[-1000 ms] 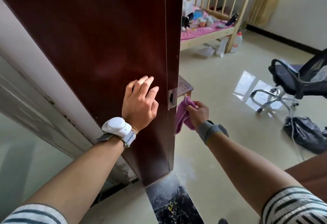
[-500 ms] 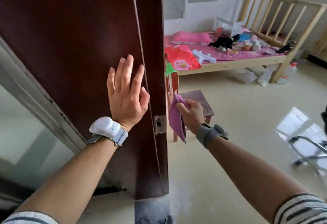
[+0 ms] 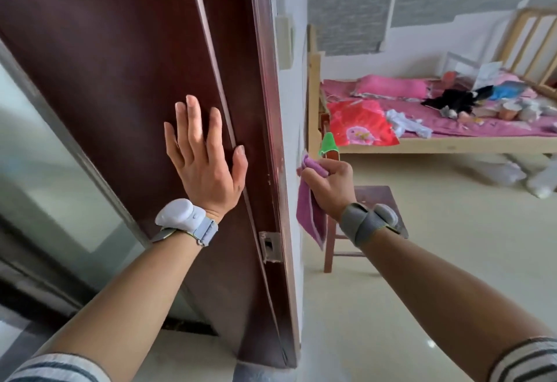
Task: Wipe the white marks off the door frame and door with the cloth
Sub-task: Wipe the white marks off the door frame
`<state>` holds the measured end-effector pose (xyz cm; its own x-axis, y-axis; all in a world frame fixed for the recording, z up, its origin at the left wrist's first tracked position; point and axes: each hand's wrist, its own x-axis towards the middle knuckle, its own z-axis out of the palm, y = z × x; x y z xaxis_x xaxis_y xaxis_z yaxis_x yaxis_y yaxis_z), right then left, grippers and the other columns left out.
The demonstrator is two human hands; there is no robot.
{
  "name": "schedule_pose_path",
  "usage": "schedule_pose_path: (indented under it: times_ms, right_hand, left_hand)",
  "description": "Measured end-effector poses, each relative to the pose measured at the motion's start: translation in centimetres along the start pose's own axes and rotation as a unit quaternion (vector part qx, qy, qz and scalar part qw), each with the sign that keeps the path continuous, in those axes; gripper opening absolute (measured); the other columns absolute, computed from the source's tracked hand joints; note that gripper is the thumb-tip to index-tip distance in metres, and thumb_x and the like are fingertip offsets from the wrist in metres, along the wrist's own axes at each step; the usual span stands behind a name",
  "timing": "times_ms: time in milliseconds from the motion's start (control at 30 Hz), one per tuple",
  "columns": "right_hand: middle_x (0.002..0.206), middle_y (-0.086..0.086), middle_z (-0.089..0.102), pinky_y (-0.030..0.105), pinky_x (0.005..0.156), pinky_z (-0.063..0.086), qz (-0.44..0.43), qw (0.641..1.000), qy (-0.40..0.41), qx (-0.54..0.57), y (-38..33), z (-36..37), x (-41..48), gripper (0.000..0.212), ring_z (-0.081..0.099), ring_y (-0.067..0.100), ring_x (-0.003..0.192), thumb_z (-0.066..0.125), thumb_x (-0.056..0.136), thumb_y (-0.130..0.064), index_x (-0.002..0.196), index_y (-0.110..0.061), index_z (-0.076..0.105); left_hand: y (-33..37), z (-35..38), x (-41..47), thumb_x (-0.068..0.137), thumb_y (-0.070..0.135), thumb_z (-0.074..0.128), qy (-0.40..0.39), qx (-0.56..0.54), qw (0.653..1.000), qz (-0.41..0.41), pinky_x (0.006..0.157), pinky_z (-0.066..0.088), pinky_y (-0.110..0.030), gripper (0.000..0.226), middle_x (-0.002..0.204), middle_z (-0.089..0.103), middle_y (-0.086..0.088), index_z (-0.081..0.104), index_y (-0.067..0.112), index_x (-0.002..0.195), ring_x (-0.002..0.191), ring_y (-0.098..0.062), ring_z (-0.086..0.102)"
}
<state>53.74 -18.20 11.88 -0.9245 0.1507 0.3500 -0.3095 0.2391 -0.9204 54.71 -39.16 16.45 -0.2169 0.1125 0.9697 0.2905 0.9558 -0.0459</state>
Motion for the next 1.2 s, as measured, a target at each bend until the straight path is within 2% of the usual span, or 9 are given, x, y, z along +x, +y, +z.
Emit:
schedule_pose_path:
  times_ms: [133, 300, 433, 500, 633, 800, 933, 1100, 1200]
  right_hand:
    - [0.065, 0.022, 0.059, 0.049, 0.055, 0.055, -0.027, 0.999, 0.009, 0.035, -0.3, 0.3, 2.1, 0.022, 0.063, 0.026, 0.059, 0.067, 0.069, -0.022, 0.067, -0.004, 0.056]
    - [0.073, -0.003, 0.064, 0.029, 0.063, 0.052, -0.063, 0.997, 0.016, 0.039, -2.4, 0.7, 3.9, 0.012, 0.056, 0.007, 0.065, 0.07, 0.078, -0.016, 0.088, -0.011, 0.064]
    - [0.072, -0.011, 0.06, 0.013, 0.062, 0.043, -0.104, 0.991, -0.004, 0.088, -4.2, 0.7, 4.9, 0.004, 0.053, -0.003, 0.063, 0.067, 0.086, -0.015, 0.088, -0.016, 0.064]
    - [0.077, -0.008, 0.06, 0.009, 0.066, 0.041, -0.156, 0.984, -0.029, 0.086, -5.0, 0.2, 5.5, 0.004, 0.054, -0.004, 0.069, 0.067, 0.088, -0.016, 0.087, -0.019, 0.064]
    - [0.092, 0.002, 0.055, 0.016, 0.075, 0.044, -0.261, 0.959, -0.07, 0.081, -5.9, -0.4, 7.1, 0.004, 0.055, 0.003, 0.084, 0.068, 0.089, -0.016, 0.09, -0.014, 0.07]
    - [0.094, 0.001, 0.058, 0.029, 0.075, 0.05, -0.368, 0.917, -0.122, 0.091, -7.9, -1.1, 9.5, 0.016, 0.059, 0.014, 0.086, 0.064, 0.089, -0.011, 0.103, -0.009, 0.072]
    - [0.097, 0.003, 0.061, 0.034, 0.075, 0.052, -0.42, 0.892, -0.142, 0.085, -8.2, -0.9, 10.0, 0.021, 0.061, 0.018, 0.089, 0.063, 0.087, -0.007, 0.107, -0.011, 0.071]
    - [0.095, -0.004, 0.062, 0.032, 0.068, 0.051, -0.485, 0.828, -0.276, -0.051, -3.7, -2.1, 8.9, 0.029, 0.062, 0.019, 0.089, 0.052, 0.086, -0.025, 0.107, -0.029, 0.072]
    - [0.092, -0.006, 0.061, 0.034, 0.062, 0.051, -0.442, 0.848, -0.284, -0.071, -1.9, -3.3, 9.0, 0.031, 0.062, 0.018, 0.08, 0.046, 0.087, -0.033, 0.104, -0.029, 0.072]
  left_hand:
    - [0.0, 0.7, -0.1, 0.095, 0.028, 0.047, 0.017, 0.013, 1.0, 0.003, 0.114, 0.024, -0.063, 0.059, 0.146, 0.035, -0.037, 0.033, -0.001, 0.144, 0.141, -0.049, 0.028]
    - [-0.6, -0.3, 0.1, 0.095, 0.033, 0.048, -0.003, 0.034, 0.999, 0.021, 0.111, 0.03, -0.061, 0.06, 0.147, 0.034, -0.033, 0.035, 0.001, 0.144, 0.141, -0.046, 0.03]
    - [-0.3, -0.9, 0.8, 0.096, 0.033, 0.049, -0.01, 0.046, 0.999, -0.001, 0.111, 0.032, -0.058, 0.058, 0.149, 0.033, -0.031, 0.035, 0.003, 0.144, 0.142, -0.043, 0.031]
    - [0.6, -1.0, 1.6, 0.098, 0.032, 0.047, -0.002, 0.058, 0.998, -0.038, 0.112, 0.032, -0.055, 0.056, 0.15, 0.033, -0.032, 0.035, 0.002, 0.145, 0.142, -0.043, 0.031]
    - [2.0, -1.1, 3.2, 0.104, 0.034, 0.04, 0.011, 0.082, 0.989, -0.121, 0.119, 0.022, -0.039, 0.057, 0.153, 0.03, -0.03, 0.034, -0.003, 0.147, 0.144, -0.042, 0.029]
    - [3.9, -0.8, 3.4, 0.106, 0.036, 0.029, -0.007, 0.113, 0.978, -0.176, 0.122, 0.014, -0.035, 0.06, 0.156, 0.024, -0.03, 0.03, -0.007, 0.149, 0.146, -0.042, 0.025]
    - [4.0, -1.1, 3.4, 0.107, 0.038, 0.025, -0.034, 0.147, 0.971, -0.187, 0.122, 0.021, -0.041, 0.062, 0.157, 0.023, -0.03, 0.027, -0.006, 0.151, 0.146, -0.042, 0.024]
    - [5.1, -1.3, 3.4, 0.106, 0.045, 0.02, -0.052, 0.166, 0.949, -0.265, 0.114, 0.036, -0.047, 0.064, 0.16, 0.02, -0.022, 0.02, 0.006, 0.156, 0.145, -0.04, 0.027]
    - [6.1, -1.4, 3.5, 0.103, 0.046, 0.022, -0.068, 0.161, 0.933, -0.314, 0.109, 0.038, -0.048, 0.065, 0.162, 0.018, -0.019, 0.014, 0.013, 0.158, 0.147, -0.036, 0.025]
